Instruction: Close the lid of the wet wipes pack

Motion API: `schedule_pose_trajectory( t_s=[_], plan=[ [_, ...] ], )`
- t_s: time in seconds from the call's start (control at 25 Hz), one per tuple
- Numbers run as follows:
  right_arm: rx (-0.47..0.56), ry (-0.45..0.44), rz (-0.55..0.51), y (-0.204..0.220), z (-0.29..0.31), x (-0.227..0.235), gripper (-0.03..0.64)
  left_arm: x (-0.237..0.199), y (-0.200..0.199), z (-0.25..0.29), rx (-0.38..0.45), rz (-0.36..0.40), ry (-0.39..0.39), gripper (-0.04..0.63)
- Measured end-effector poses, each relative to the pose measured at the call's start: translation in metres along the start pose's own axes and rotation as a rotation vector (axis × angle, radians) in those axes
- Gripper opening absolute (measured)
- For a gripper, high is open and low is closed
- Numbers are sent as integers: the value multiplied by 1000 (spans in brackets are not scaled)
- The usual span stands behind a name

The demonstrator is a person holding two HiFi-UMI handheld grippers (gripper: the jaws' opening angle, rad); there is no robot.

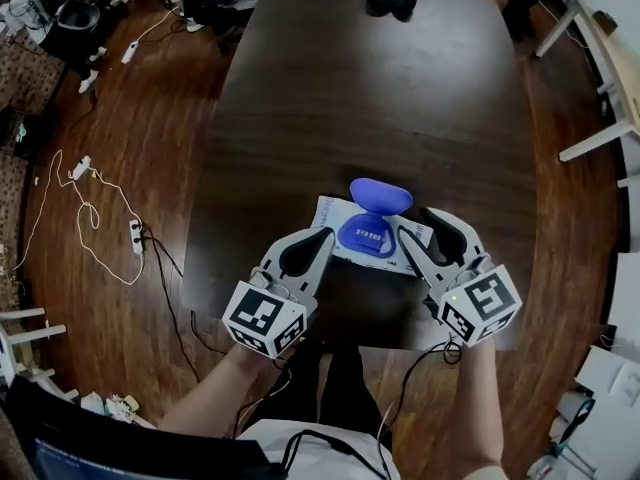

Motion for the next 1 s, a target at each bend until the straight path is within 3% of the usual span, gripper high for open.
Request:
schedule_pose_trajectory(
  t_s=[0.2,0.28,1.0],
  plan=[
    [-38,-19,31,16,31,23,257,-10,26,12,-33,-53,-18,-3],
    [-52,-23,45,24,40,30,268,-14,35,15,-45,-71,-35,-2],
    [-58,-76,51,31,43,9,268,-17,41,10,-53,-67,-59,-3]
  ],
)
Point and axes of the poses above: the fingertips, and each gripper's own axes: z forward along the fingers, x to its right, y out of its underside, the point moved 6 cm from there along -z, backward along the fingers, and after that the axes turned 1 degree about y, right-handed, at the moved point
